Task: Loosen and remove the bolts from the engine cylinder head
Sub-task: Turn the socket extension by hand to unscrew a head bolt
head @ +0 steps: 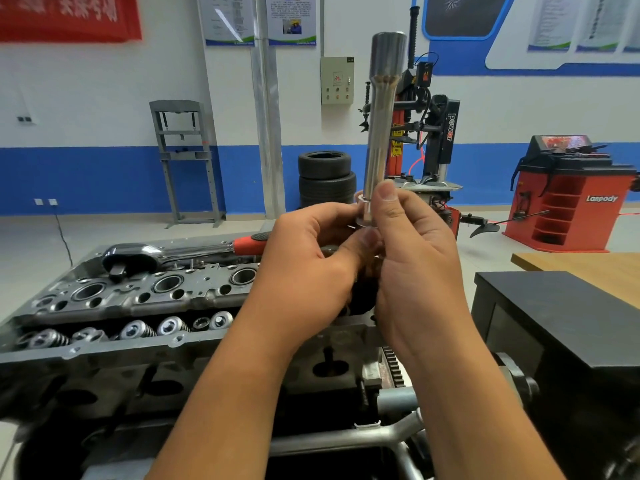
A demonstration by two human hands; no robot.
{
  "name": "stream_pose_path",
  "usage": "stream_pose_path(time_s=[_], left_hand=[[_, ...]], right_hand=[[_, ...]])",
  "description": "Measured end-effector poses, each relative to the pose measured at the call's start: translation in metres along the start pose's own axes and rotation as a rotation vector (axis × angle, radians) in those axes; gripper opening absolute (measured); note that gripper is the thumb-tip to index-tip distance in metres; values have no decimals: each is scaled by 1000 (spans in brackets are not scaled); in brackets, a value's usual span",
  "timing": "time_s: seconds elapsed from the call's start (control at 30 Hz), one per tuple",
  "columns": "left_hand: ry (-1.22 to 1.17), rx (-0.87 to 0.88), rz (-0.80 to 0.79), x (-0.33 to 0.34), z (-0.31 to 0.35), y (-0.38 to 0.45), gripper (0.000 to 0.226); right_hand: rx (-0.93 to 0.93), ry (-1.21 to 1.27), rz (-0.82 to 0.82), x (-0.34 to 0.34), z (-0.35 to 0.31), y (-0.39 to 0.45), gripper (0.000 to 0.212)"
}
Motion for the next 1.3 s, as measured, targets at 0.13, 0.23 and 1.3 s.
stream_pose_path(time_s=[0.13,0.23,1.3], left_hand=[[75,17,66,-5,-1,1,18],[49,11,41,-4,0,-1,17],[-91,1,-49,2,1,-3,17]], right_hand=[[-24,-59,0,-1,-3,-1,43],[-36,-54,-26,1,-5,-2,39],[-10,-3,-31,3,-4,-3,35]])
Point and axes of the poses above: each hand's wrist, its own y-axis towards the middle knuckle, its own x-axis out of the palm, z = x × y, the point moved 10 cm from there along y, towards the middle knuckle, and after that the axes turned 8 degrees about -x, right-handed, at the moved point
